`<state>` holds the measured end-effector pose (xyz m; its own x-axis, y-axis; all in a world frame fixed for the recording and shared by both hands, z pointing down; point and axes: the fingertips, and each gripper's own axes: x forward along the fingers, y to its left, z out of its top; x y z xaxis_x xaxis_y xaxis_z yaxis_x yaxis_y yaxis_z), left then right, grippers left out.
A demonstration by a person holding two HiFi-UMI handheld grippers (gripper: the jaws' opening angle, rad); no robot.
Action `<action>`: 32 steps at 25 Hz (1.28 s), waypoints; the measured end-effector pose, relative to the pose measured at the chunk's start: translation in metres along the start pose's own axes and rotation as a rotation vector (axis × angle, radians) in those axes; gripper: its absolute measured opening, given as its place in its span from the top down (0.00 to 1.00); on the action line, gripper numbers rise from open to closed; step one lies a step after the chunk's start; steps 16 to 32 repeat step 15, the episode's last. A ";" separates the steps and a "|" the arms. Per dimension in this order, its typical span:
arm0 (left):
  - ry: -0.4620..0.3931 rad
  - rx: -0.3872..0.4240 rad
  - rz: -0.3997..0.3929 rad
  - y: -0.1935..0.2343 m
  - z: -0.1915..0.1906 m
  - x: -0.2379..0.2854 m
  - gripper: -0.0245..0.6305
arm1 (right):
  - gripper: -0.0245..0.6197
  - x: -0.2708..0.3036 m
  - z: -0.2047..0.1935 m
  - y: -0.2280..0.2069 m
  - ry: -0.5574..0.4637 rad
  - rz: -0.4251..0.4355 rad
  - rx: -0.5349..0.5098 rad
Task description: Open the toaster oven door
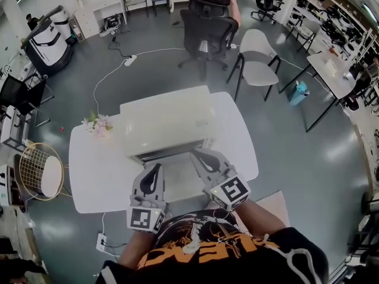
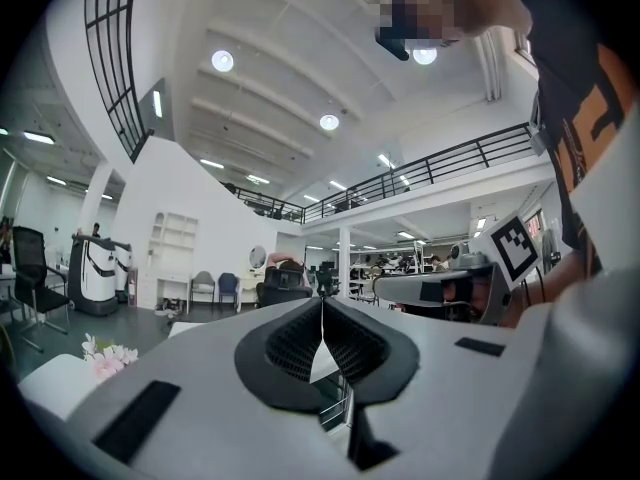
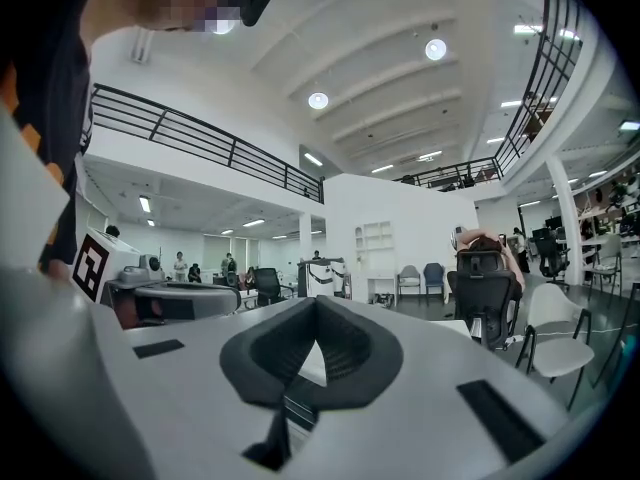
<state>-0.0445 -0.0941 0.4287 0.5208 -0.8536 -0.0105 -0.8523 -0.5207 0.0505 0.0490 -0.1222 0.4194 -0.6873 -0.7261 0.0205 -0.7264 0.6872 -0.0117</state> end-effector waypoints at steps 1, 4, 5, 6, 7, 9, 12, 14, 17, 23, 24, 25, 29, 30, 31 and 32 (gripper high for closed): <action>-0.001 0.001 -0.001 -0.002 0.001 0.001 0.92 | 0.94 -0.001 0.000 0.000 0.003 0.003 0.001; -0.003 0.005 -0.007 -0.006 0.003 0.001 0.92 | 0.94 -0.002 -0.001 0.001 0.007 0.011 0.004; -0.001 0.007 -0.009 -0.007 0.004 0.001 0.92 | 0.94 -0.001 -0.001 0.002 0.005 0.015 0.004; 0.000 0.009 -0.011 -0.008 0.004 0.001 0.92 | 0.94 -0.001 -0.001 0.002 0.003 0.019 0.003; 0.001 0.010 -0.012 -0.009 0.004 0.001 0.92 | 0.94 -0.001 -0.001 0.003 0.002 0.023 0.002; 0.002 0.011 -0.009 -0.010 0.005 0.001 0.92 | 0.94 -0.001 -0.001 0.004 0.004 0.030 0.001; 0.003 0.011 -0.005 -0.009 0.005 0.001 0.92 | 0.94 0.000 -0.001 0.004 0.006 0.036 -0.002; 0.004 0.011 -0.004 -0.009 0.005 0.001 0.92 | 0.94 -0.001 -0.001 0.004 0.005 0.036 -0.003; 0.004 0.011 -0.004 -0.009 0.005 0.001 0.92 | 0.94 -0.001 -0.001 0.004 0.005 0.035 -0.003; 0.004 0.011 -0.004 -0.009 0.005 0.001 0.92 | 0.94 -0.001 -0.001 0.004 0.005 0.035 -0.003; 0.004 0.011 -0.004 -0.009 0.005 0.001 0.92 | 0.94 -0.001 -0.001 0.004 0.005 0.035 -0.003; 0.004 0.011 -0.004 -0.009 0.005 0.001 0.92 | 0.94 -0.001 -0.001 0.004 0.005 0.035 -0.003; 0.004 0.011 -0.004 -0.009 0.005 0.001 0.92 | 0.94 -0.001 -0.001 0.004 0.005 0.035 -0.003; 0.004 0.011 -0.004 -0.009 0.005 0.001 0.92 | 0.94 -0.001 -0.001 0.004 0.005 0.035 -0.003; 0.004 0.011 -0.004 -0.009 0.005 0.001 0.92 | 0.94 -0.001 -0.001 0.004 0.005 0.035 -0.003; 0.004 0.011 -0.004 -0.009 0.005 0.001 0.92 | 0.94 -0.001 -0.001 0.004 0.005 0.035 -0.003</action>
